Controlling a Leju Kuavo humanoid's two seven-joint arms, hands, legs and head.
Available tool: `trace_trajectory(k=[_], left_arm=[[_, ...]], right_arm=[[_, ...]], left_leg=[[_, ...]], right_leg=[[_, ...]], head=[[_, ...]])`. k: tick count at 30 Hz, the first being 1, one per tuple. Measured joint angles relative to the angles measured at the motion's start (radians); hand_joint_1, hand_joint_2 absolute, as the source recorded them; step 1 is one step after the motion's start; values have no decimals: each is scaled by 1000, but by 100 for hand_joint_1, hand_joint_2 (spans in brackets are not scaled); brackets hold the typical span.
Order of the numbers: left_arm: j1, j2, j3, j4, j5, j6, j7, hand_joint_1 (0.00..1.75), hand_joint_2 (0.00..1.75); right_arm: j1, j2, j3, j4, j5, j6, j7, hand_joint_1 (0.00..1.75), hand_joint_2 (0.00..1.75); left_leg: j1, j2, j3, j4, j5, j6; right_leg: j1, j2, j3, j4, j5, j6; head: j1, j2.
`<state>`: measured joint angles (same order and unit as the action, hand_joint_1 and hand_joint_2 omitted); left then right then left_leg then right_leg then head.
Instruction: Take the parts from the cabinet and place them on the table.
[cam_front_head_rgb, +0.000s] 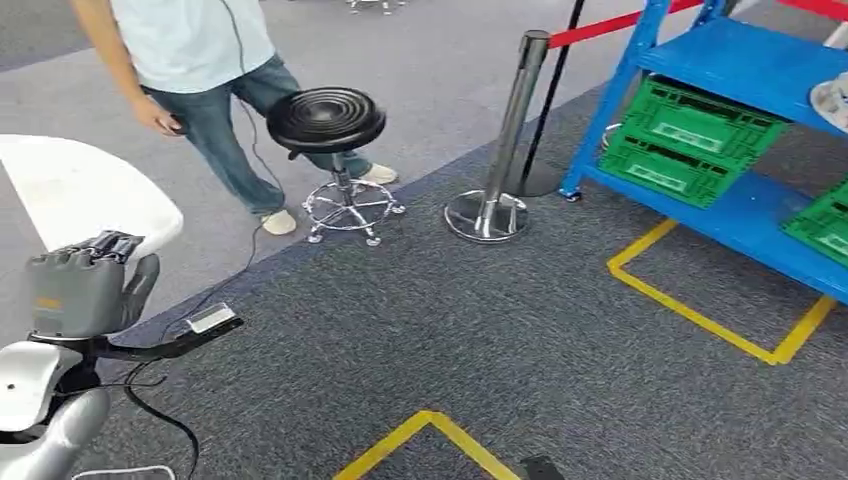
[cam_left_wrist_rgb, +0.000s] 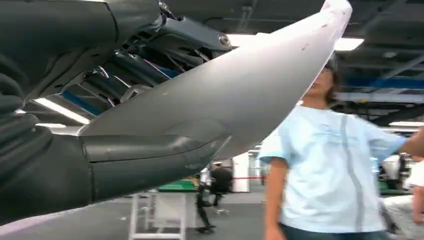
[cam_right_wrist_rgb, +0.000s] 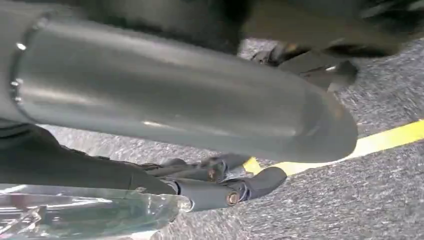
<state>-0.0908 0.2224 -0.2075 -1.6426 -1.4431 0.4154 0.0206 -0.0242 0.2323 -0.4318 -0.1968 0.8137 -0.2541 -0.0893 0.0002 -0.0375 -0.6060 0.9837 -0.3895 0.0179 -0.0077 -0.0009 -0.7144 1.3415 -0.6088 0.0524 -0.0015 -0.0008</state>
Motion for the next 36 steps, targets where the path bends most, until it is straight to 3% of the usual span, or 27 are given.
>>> trace_trajectory(k=[1, 3, 4, 5, 7, 9, 10, 11, 12, 13, 15, 16, 18, 19, 20, 21, 24, 25, 26, 27, 29, 30, 31, 32, 34, 35, 36], left_arm=[[0, -1, 0, 2, 0, 0, 0, 175, 175], [0, -4, 1, 3, 0, 0, -4, 175, 175], [0, -5, 1, 3, 0, 0, -5, 175, 175], [0, -6, 1, 4, 0, 0, -6, 175, 175], [-2, -6, 2, 5, 0, 0, -6, 175, 175], [4, -6, 3, 5, 0, 0, -7, 175, 175], [5, -5, 3, 5, 0, 0, -9, 175, 175], [3, -5, 3, 5, 1, 1, -9, 175, 175], [-2, -5, 4, 6, 1, 1, -9, 175, 175], [-3, -6, 3, 6, 1, 1, -9, 175, 175], [1, -8, 3, 8, 1, 0, -9, 175, 175], [3, -8, 3, 9, 1, 0, -9, 175, 175], [3, -8, 3, 9, 1, 0, -9, 175, 175], [3, -8, 3, 9, 1, 0, -9, 175, 175], [2, -8, 4, 9, 1, 0, -9, 175, 175], [-2, -9, 3, 9, 1, 0, -9, 175, 175], [2, -8, 4, 9, 1, 0, -9, 175, 175], [1, -8, 5, 8, 1, 0, -9, 175, 175], [1, -8, 5, 8, 1, 1, -9, 175, 175], [-1, -8, 5, 8, 1, 1, -9, 175, 175], [-1, -9, 5, 8, 1, 1, -9, 175, 175], [0, -9, 5, 9, 1, 1, -9, 175, 175], [0, -9, 4, 9, 1, 1, -9, 175, 175], [0, -9, 4, 9, 1, 1, -9, 175, 175], [0, -10, 4, 9, 1, 1, -9, 175, 175], [0, -10, 4, 9, 1, 1, -9, 175, 175], [-2, -10, 4, 9, 1, 1, -9, 175, 175]], right_arm=[[1, 0, -1, 0, 0, 0, 1, 0, 0], [-1, 0, -1, 0, 5, 0, 3, 0, 0], [-2, 0, -1, 0, 6, 0, 3, 0, 0], [-2, 0, -1, 0, 9, 0, 3, 0, 0], [-4, 1, -1, 0, 12, 1, 3, 0, 0], [-5, 1, -1, 0, 13, 0, 6, 0, 0], [-6, 3, -1, 0, 14, 0, 6, 0, 0], [-7, 3, -1, 0, 14, 0, 6, 0, 0], [-7, 3, -1, 0, 14, 0, 6, 0, 0], [-5, 3, -1, 0, 14, 0, 6, 0, 0], [-1, 3, -1, 0, 14, 0, 6, 0, 0], [-2, 3, -1, 0, 14, 0, 6, 0, 0], [-3, 3, -1, 0, 14, 0, 6, 0, 0], [-4, 3, -1, 0, 14, 0, 6, 0, 0], [-4, 2, -1, 0, 14, 0, 6, 0, 0], [-5, 3, -1, 0, 14, 0, 6, 0, 0], [-5, 3, -1, 0, 14, 0, 6, 0, 0], [-7, 3, -1, 0, 14, 0, 6, 0, 0], [-8, 3, -1, 0, 14, 0, 6, 0, 0], [-9, 3, -1, 0, 14, 0, 6, 0, 0], [-5, 3, -1, 0, 14, 0, 6, 0, 0], [-2, 3, -1, 0, 14, 0, 6, 0, 0], [0, 3, -1, 0, 14, 0, 6, 0, 0], [0, 3, -1, 0, 14, 0, 7, 0, 0], [-2, 3, -1, 0, 14, 0, 6, 0, 0], [-2, 3, -1, 0, 14, 0, 6, 0, 0], [-2, 3, -1, 0, 14, 1, 6, 0, 0]], left_leg=[[0, -17, 0, 1, 0, 0], [2, -48, 4, 2, -1, -2], [3, -61, 5, 5, -2, -5], [1, -74, 3, 8, -4, -12], [2, -92, -8, 13, -1, -23], [9, -115, -11, 7, 5, -38], [12, -116, -11, 7, 1, -43], [5, -59, -22, 35, -18, -46], [4, -14, -55, 100, -54, -51], [5, 11, -96, 182, -92, -55], [10, 27, -172, 325, -137, -61], [11, 27, -173, 324, -123, -62], [11, 36, -112, 203, -46, -60], [11, 60, -58, 107, -5, -58], [7, 122, -16, 35, 10, -56], [-1, 121, -11, 13, -2, -47], [-8, 81, -17, 14, -2, -27], [-2, 65, -13, 9, 3, -18], [1, 55, -12, 7, 3, -13], [2, 47, -11, 7, 3, -4], [1, 21, -12, 8, 1, 2], [0, 5, -11, 8, 1, 2], [0, -10, -11, 8, 1, 2], [0, -27, -11, 9, 1, 2], [3, -57, -7, 10, 0, -1], [4, -69, -7, 11, -1, -6], [-2, -83, -14, 20, -2, -14]], right_leg=[[0, 1, -1, -15, 24, -1], [-2, 11, 60, -160, 118, -6], [-5, 37, 100, -250, 161, -7], [-11, 94, 122, -299, 161, -6], [-11, 85, 136, -310, 157, -6], [-5, 65, 137, -310, 160, -19], [-14, 47, 142, -318, 164, -27], [-11, 40, 145, -322, 164, -33], [-10, 25, 147, -323, 164, -37], [-8, 12, 147, -323, 162, -39], [-5, -20, 147, -323, 159, -42], [-5, -34, 148, -323, 157, -42], [-5, -61, 155, -323, 152, -38], [-5, -73, 161, -323, 148, -34], [-1, -81, 166, -323, 144, -29], [9, -92, 165, -316, 134, -20], [6, -128, 179, -329, 132, -8], [3, -131, 179, -326, 124, 1], [0, -73, 169, -303, 108, 6], [-1, -31, 143, -246, 76, 5], [0, -3, 54, -69, 0, 5], [1, -1, 17, -7, -15, 4], [2, -1, 2, 4, -4, 2], [1, 0, 11, -32, 32, 1], [-2, 19, 82, -201, 131, -4], [-8, 70, 121, -285, 166, -1], [-18, 118, 131, -317, 151, 0]], head=[[1, 0], [1, 0], [1, 0], [1, 0], [-1, 0], [-1, 0], [1, 0], [-9, 0], [-15, 0], [-15, 0], [-15, 0], [-16, 0], [-16, 0], [-16, 0], [-16, 0], [-17, 0], [-12, 0], [-14, 0], [-8, 0], [-5, 0], [-1, 0], [-2, 0], [-2, 0], [-1, 0], [-2, 0], [-1, 0], [-2, 0]])
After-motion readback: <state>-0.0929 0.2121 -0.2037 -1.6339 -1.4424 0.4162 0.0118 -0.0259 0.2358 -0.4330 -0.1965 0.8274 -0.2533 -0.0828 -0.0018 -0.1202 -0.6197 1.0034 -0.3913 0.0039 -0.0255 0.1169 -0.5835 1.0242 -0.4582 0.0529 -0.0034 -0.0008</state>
